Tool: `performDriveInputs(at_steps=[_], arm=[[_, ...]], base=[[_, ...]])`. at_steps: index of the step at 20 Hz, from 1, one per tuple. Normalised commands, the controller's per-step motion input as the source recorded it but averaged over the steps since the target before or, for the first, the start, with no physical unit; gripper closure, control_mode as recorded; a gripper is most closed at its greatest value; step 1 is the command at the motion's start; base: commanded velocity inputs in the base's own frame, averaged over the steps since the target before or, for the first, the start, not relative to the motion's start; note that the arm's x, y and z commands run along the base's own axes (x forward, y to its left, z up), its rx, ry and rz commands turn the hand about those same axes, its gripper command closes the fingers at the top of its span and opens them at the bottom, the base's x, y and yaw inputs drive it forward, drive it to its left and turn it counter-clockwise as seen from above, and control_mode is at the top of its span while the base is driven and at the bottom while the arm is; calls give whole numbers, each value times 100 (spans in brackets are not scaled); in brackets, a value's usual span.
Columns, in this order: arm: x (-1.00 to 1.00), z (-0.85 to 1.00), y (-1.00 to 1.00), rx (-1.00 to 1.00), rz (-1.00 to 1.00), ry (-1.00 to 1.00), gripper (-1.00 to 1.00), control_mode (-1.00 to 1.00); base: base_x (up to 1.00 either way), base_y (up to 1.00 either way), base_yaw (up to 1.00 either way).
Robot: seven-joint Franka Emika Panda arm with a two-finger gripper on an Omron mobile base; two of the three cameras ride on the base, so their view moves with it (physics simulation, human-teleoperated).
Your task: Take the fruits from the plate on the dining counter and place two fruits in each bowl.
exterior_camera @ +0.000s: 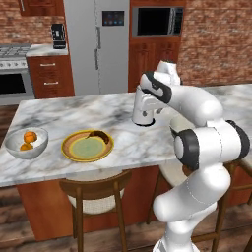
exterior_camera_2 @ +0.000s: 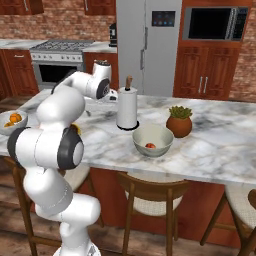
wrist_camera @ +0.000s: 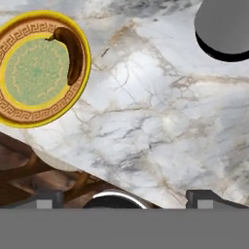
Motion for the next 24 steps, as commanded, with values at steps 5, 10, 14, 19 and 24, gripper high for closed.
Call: performDriveInputs(at_steps=[5, 10, 14, 19, 24], arm=[[0, -12, 83, 0, 22, 1, -100, -100], [1, -42, 72, 0, 11, 4, -100, -100], [7, -33, 35, -1, -1, 0, -100, -100], [14, -36, 33, -1, 0, 0, -100, -100], [14, -22, 9, 0, 0, 0, -100, -100]], base=[[0, 0, 0], [0, 0, 0], [0, 0, 0], [0, 0, 0], [0, 0, 0]])
